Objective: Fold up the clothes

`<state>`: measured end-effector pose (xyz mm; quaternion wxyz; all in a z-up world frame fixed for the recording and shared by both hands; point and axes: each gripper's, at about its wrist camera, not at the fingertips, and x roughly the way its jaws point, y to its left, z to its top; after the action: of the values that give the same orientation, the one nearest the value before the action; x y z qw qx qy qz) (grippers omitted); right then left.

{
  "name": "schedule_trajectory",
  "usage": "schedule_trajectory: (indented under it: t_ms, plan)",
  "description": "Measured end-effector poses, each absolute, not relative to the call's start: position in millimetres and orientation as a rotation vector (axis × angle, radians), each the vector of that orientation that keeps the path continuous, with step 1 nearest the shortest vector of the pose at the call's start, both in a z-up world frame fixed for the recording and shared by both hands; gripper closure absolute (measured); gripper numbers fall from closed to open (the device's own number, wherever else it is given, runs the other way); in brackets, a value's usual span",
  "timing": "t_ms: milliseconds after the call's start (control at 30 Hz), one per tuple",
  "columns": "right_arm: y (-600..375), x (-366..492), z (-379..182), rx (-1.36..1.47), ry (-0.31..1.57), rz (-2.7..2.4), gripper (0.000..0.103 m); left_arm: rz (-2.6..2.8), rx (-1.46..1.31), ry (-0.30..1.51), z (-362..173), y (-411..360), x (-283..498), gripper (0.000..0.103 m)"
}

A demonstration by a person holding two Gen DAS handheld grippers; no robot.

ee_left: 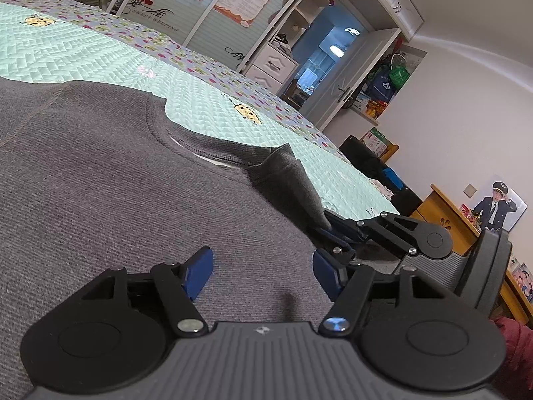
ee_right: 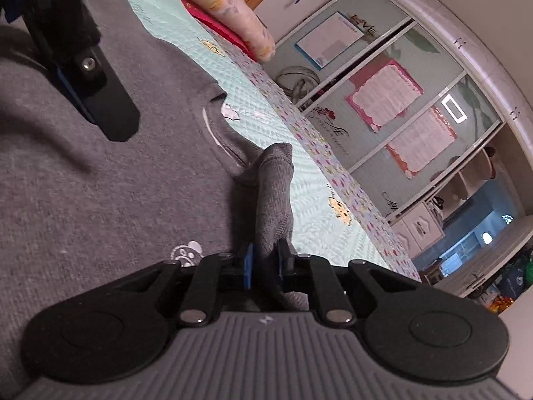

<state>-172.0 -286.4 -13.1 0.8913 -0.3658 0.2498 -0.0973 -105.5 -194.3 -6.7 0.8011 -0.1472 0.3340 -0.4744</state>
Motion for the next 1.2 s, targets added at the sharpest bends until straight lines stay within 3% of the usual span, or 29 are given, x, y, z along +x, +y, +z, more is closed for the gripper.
schedule_trajectory:
  t_ms: [200, 400, 467, 533, 600, 767, 967, 1067, 1200]
  plan:
    - [-281.8, -185.0, -7.6, -0.691, 0.500, -0.183, 0.079, -1.018, -0.315, 0.716, -6.4, -194.4, -104.3, 0.033]
    - [-292.9, -173.5, -3.1, -0.605, 0.524, -0.156, 0.077, -1.019, -0.313, 0.715, -7.2, -194.7, -104.2, 0.033]
    - [-298.5, -174.0, 3.6, -0.515, 0.529, -0.141, 0.071, -1.019, -0.313, 0.715, -7.6, -194.9, -104.0, 0.033]
    - [-308.4, -172.8, 8.5, -0.394, 0.530, -0.134, 0.053, -1.021, -0.312, 0.715, -7.9, -194.8, -104.0, 0.033]
    - [-324.3, -167.7, 16.6, -0.267, 0.520, -0.159, 0.048, -1.021, -0.312, 0.715, -8.2, -194.7, -104.3, 0.032]
    - [-379.7, -136.7, 22.5, 0.016, 0.608, -0.191, 0.047, -1.022, -0.313, 0.715, -7.6, -195.0, -104.5, 0.032]
    - [-409.8, -110.1, 17.7, 0.042, 0.667, -0.503, 0.040, -1.025, -0.315, 0.716, -6.9, -195.4, -104.3, 0.032]
    - [-414.7, -128.5, 29.7, 0.223, 0.574, -0.513, 0.041, -1.024, -0.314, 0.716, -6.5, -195.4, -105.1, 0.032]
    - [-389.4, -132.5, 46.6, 0.240, 0.479, -0.475, 0.041, -1.024, -0.318, 0.719, -6.1, -194.6, -105.0, 0.032]
